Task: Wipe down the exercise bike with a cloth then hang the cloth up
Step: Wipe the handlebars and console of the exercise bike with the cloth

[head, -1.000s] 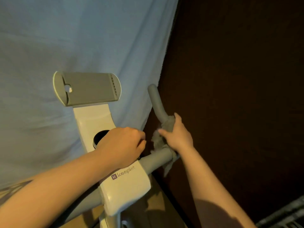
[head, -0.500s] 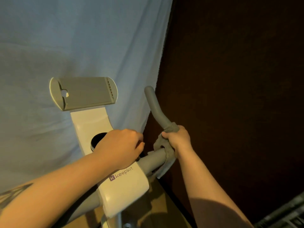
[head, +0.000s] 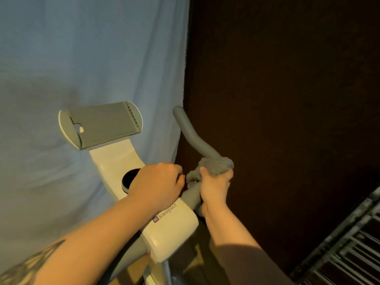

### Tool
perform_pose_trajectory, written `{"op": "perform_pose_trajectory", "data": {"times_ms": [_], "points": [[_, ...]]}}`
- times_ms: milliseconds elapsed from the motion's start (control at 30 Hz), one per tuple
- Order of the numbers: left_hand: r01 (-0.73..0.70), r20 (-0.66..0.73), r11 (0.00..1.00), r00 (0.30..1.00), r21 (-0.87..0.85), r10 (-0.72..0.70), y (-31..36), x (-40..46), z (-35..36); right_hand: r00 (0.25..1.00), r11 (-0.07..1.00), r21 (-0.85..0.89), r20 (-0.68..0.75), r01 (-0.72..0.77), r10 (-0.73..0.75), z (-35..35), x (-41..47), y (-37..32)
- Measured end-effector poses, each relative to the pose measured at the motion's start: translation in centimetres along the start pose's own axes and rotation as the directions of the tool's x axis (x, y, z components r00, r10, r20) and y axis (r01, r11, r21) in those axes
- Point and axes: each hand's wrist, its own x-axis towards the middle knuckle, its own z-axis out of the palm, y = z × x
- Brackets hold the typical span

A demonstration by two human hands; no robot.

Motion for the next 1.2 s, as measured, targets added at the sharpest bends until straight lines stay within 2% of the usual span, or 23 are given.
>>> {"op": "perform_pose_trajectory", "data": {"times_ms": [67,167,267,433,500,567,633,700,767,933,1100,1200], "points": [[-0.019,-0.012,1.000,1.000,0.001,0.019,0.0,-0.1,-0.1,0.995,0.977,-0.195,0.047,0.091,-0.084,-0.3,-0.2,-0.2],[-0.039,-0.020,0.999,0.999,-0.014,0.039,-0.1,0.2,-0.1,0.980,0.867,-0.466,0.163,0.176,-0.112,-0.6,2.5,-2.9],[-0.037,-0.009,0.999,0.999,-0.029,0.037,-0.2,0.1,0.0,0.968,0.819,-0.534,0.231,0.211,-0.099,-0.7,3.2,-3.9],[-0.050,-0.004,0.998,0.999,-0.035,0.050,-0.2,0.2,0.1,0.980,0.774,-0.608,0.186,0.175,-0.075,-0.5,2.9,-3.1],[-0.060,-0.001,0.998,0.998,-0.026,0.060,0.0,0.2,-0.1,0.982,0.724,-0.677,0.188,0.131,-0.001,-0.3,4.1,-4.6],[-0.062,0.003,0.998,0.998,-0.018,0.062,0.0,0.0,-0.3,0.977,0.715,-0.692,0.204,0.101,0.059,-0.3,4.4,-5.8],[-0.060,0.004,0.998,0.998,-0.017,0.060,-0.1,0.0,-0.3,0.983,0.720,-0.684,0.185,0.119,0.014,-0.2,3.4,-5.3],[-0.062,0.005,0.998,0.998,-0.008,0.062,0.0,-0.1,-0.3,0.993,0.777,-0.620,0.112,0.107,-0.046,-0.2,2.2,-3.6],[-0.069,0.009,0.998,0.998,0.006,0.068,0.1,0.0,-0.3,0.997,0.820,-0.568,0.068,0.074,-0.044,-0.3,1.6,-2.6],[-0.054,0.014,0.998,0.998,-0.011,0.054,0.0,0.1,-0.4,0.995,0.766,-0.643,0.078,0.008,0.054,-0.1,3.6,-5.0],[-0.049,0.016,0.999,0.999,-0.018,0.050,0.0,-0.1,-0.4,0.998,0.840,-0.540,0.052,0.049,-0.025,-0.3,1.4,-2.3],[-0.047,0.014,0.998,0.999,-0.028,0.048,0.0,0.2,-0.3,0.998,0.745,-0.666,0.064,0.034,0.012,-0.2,3.5,-3.8]]}}
